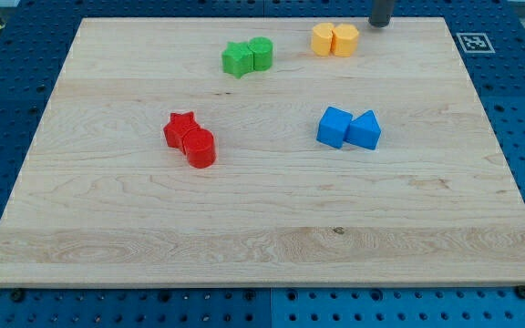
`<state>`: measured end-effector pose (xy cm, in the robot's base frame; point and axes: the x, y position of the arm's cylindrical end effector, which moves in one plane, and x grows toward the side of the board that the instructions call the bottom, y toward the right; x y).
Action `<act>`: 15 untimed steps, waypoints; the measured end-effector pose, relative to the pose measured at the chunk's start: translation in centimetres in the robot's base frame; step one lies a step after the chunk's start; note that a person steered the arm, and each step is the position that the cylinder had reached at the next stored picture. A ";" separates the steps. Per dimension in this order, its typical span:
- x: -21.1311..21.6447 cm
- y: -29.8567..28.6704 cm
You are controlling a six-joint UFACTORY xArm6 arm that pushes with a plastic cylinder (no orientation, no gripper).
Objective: Push the blue cube slightly down
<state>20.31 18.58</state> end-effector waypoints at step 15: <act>27.7 -10.5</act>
<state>48.03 8.10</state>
